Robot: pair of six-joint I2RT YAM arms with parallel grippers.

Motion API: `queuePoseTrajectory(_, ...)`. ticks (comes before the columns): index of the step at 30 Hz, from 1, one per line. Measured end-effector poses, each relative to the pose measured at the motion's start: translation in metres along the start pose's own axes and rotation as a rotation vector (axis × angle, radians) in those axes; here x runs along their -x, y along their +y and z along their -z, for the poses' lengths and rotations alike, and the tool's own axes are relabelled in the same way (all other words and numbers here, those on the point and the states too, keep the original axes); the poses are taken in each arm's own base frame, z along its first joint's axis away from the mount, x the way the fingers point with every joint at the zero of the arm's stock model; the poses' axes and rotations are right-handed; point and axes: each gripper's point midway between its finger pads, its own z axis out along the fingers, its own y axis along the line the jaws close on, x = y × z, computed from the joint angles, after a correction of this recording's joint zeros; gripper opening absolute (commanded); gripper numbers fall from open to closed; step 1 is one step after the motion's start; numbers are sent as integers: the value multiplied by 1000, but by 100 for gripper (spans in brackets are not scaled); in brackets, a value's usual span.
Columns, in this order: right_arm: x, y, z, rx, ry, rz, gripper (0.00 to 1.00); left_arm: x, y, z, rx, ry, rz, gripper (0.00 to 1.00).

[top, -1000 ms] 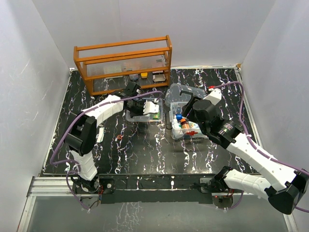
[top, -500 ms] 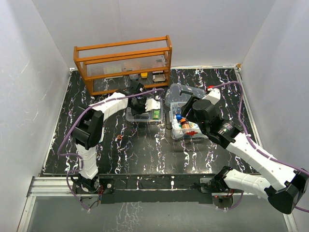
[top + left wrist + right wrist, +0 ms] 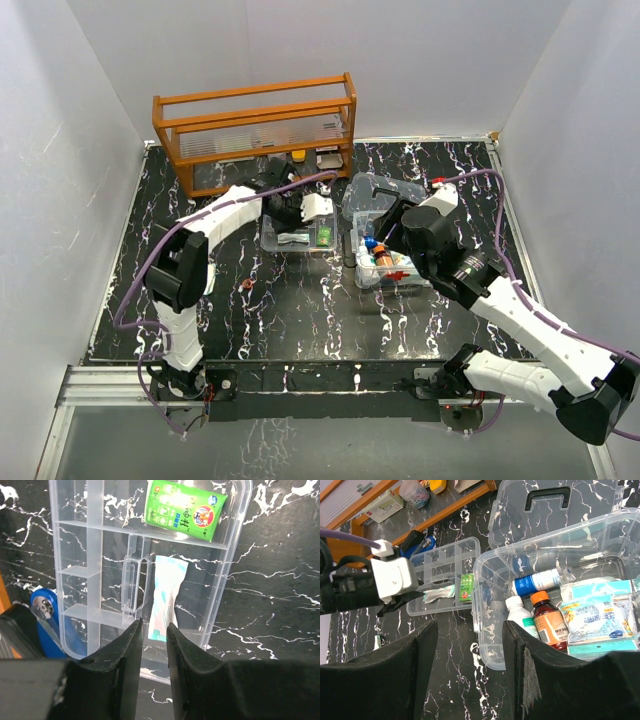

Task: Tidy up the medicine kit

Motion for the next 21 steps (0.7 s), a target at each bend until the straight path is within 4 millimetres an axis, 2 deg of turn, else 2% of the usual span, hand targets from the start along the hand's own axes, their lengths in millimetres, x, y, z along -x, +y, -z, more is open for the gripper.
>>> queuePoseTrajectory(4, 0, 1, 1, 6, 0, -3, 52, 9, 8, 24, 78, -49, 105, 31)
queuePoseTrajectory(6, -1, 1, 0, 9, 1, -5, 52, 13, 11, 47, 165, -101, 195, 33)
queuePoseTrajectory(12, -5, 0, -1, 13, 7, -6, 52, 23, 11, 129, 447, -285, 470, 48)
queuePoseTrajectory(14, -4, 0, -1, 14, 6, -7, 52, 15, 8, 147, 522, -306, 563, 50)
queuePoseTrajectory(16, -4, 1, 0, 18, 2, -10, 52, 1, 4, 156, 583, -295, 652, 53)
queuePoseTrajectory(19, -3, 0, 1, 20, 0, -12, 52, -32, -2, 158, 660, -246, 794, 58)
queuePoseTrajectory(21, -3, 0, 1, 20, 0, -12, 52, -56, -12, 156, 693, -213, 904, 59)
